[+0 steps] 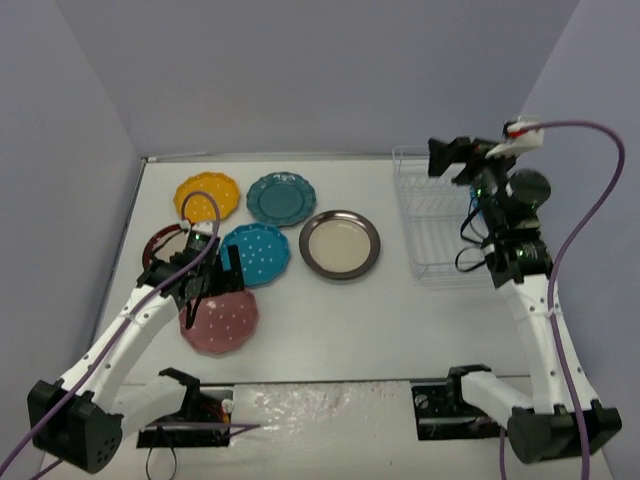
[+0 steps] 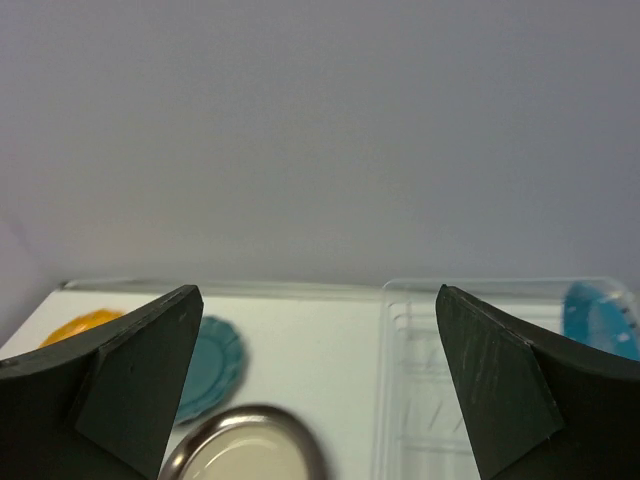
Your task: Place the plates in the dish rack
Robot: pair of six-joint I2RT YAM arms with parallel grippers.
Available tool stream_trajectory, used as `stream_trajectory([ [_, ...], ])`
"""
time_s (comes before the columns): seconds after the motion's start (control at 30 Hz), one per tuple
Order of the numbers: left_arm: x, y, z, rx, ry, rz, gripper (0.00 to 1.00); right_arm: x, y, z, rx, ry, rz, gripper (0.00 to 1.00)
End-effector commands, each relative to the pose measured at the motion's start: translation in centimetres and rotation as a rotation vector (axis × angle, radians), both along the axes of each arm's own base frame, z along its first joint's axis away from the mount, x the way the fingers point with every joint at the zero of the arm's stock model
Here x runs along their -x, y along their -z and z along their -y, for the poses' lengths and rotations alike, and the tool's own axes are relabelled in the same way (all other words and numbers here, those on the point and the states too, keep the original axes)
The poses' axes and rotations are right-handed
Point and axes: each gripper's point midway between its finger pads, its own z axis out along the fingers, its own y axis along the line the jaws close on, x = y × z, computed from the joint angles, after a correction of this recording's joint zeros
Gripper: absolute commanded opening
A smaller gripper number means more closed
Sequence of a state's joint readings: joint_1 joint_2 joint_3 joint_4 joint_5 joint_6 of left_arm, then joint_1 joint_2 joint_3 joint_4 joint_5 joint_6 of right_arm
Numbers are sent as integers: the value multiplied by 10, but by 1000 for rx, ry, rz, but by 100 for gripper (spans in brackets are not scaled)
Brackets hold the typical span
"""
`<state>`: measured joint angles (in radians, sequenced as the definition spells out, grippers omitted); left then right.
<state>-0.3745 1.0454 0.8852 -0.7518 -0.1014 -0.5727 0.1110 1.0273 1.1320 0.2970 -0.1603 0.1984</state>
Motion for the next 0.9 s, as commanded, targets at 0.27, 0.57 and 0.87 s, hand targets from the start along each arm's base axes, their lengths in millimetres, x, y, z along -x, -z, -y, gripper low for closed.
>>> stream_trajectory([
  [0.27,25,77,84,43,130,-107,97,65,134,-88,-124,-304,-250,100],
  [0.57,30,96,145,127,238,-117,97,101,196,-93,-137,-342,-367,100],
  [0.87,29,86,242,166,408,-108,97,113,208,-81,-147,-298,-371,100],
])
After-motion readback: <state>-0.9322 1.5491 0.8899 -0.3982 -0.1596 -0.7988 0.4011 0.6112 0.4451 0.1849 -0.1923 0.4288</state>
